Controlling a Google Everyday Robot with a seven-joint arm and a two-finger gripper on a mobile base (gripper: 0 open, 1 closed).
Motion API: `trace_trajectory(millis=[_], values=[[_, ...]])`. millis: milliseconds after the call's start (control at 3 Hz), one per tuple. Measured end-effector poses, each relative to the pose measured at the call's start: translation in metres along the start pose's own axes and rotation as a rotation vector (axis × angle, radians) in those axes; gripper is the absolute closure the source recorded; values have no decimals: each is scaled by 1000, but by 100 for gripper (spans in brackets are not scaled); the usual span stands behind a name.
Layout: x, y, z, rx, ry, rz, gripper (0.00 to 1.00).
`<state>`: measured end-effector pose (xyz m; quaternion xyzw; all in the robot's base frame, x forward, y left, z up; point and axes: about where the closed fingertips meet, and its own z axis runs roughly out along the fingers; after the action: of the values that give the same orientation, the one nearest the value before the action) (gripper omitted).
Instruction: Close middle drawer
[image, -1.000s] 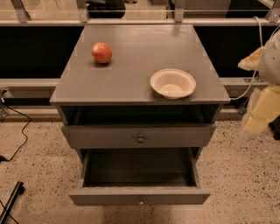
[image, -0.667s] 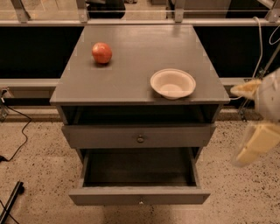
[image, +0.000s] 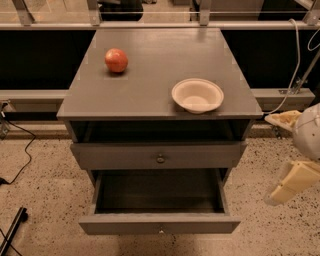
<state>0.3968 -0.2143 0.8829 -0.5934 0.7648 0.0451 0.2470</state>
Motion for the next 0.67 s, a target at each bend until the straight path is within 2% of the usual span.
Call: trace_trajectory(millis=[333,667], values=[[15,12,22,14,-39,-15,0],[26,15,32,46,-42,-62,0]])
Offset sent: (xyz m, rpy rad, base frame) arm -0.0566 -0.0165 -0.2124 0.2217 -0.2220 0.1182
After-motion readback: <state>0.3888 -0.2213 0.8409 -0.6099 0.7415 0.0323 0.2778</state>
